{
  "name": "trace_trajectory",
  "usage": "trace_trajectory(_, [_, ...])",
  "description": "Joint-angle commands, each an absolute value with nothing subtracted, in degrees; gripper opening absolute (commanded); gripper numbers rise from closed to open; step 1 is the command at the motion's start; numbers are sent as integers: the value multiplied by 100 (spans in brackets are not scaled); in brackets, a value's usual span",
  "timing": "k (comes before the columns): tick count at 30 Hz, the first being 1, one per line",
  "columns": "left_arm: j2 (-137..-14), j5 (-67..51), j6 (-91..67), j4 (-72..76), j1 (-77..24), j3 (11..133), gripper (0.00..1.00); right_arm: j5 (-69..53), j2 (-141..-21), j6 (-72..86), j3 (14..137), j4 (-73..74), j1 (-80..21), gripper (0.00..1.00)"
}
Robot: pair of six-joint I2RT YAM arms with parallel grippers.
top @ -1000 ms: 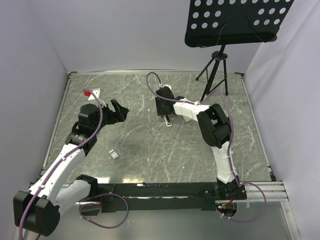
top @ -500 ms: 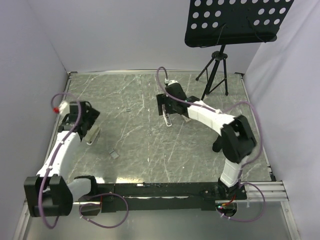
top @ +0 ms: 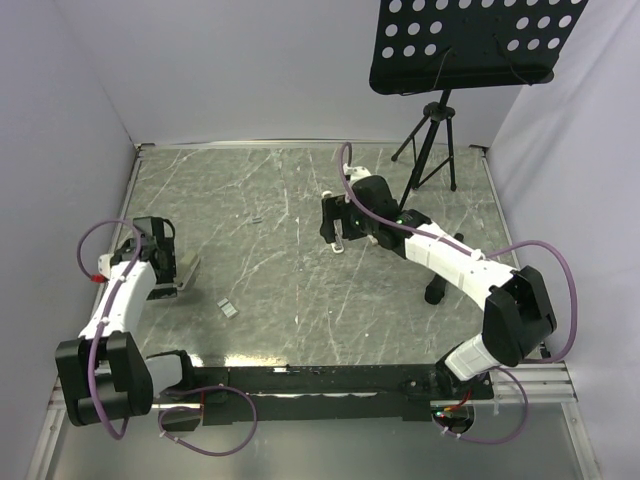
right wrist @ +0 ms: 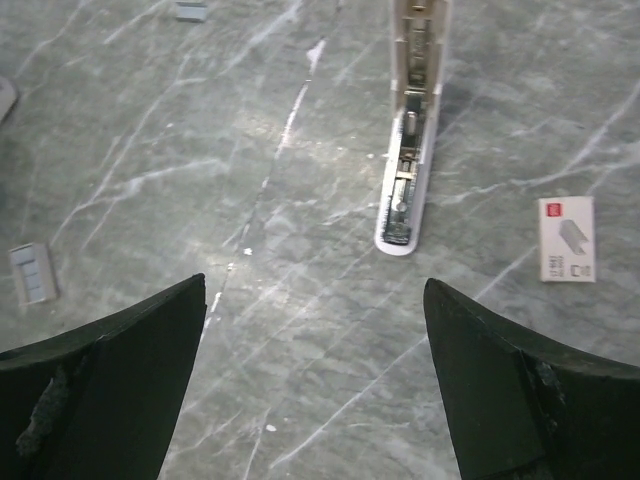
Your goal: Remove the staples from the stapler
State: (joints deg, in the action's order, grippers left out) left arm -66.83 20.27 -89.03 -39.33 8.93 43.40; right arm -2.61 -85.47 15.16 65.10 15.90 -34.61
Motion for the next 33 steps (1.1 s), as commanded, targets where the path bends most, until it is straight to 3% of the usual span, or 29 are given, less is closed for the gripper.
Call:
trace_trajectory(1, [-6776, 1881, -9905, -3858, 905, 4324, 99, -510, -8201, 1521, 6434, 1283, -3621, 96])
trace_trajectory(12, [-7672, 1599, -10318, -3805, 914, 4500, 99, -615, -8270, 1512, 6574, 1248, -3656, 97])
trace_trajectory(17, [-7927, 1670, -10205, -3674, 905, 4605, 91, -633, -8349, 1459, 6627, 1283, -3665, 95])
trace_trajectory(18, [-7971, 1661, -10169, -3683, 905, 4632, 87, -642, -8358, 1450, 6644, 1292, -3665, 95])
trace_trajectory(22, [-8147, 1565, -9871, -3569, 905, 4728, 58, -659, -8332, 1441, 6653, 1283, -3683, 93])
trace_trajectory(30, [-8200, 1336, -9045, -3481, 914, 4887, 36, -686, -8411, 1459, 6820, 1318, -3788, 93])
trace_trajectory(32, [-8235, 1266, -8799, -3384, 914, 4887, 23, -694, -8429, 1476, 6838, 1318, -3806, 92])
trace_trajectory(33, [-8235, 1153, -8711, -3332, 897, 4895, 10, -720, -8420, 1485, 6847, 1318, -3806, 93])
